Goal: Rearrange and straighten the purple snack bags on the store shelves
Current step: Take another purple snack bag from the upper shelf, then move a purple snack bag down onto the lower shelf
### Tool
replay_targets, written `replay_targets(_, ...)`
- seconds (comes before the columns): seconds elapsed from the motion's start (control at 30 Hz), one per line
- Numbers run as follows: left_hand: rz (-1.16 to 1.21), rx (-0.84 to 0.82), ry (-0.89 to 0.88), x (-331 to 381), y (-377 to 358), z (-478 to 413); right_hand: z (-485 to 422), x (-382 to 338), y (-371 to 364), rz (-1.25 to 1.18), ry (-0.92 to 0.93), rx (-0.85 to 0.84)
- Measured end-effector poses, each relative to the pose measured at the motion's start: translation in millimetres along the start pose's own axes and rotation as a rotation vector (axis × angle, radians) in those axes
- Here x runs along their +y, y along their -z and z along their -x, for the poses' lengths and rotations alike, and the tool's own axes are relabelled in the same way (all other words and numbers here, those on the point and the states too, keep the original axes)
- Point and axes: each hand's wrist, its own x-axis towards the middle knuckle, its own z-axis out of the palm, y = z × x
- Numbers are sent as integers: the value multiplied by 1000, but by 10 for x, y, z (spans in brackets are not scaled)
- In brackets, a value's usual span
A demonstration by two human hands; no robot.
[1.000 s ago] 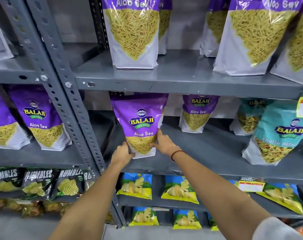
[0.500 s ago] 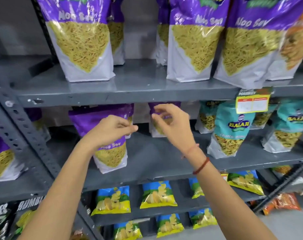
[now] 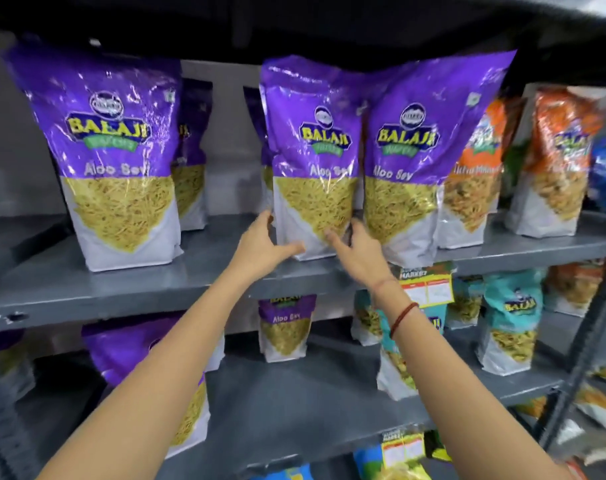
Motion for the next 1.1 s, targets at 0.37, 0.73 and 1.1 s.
replay_targets(0.37, -31, -59, 30, -74, 121, 90, 62, 10, -11, -274, -57, 11)
replay_targets(0.73, 131, 115, -59, -92, 316, 981, 792, -130, -37, -490, 97, 67)
replay_targets(1.1, -32, 86, -13, -704, 148, 1724, 1577, 298, -371, -425, 168, -54)
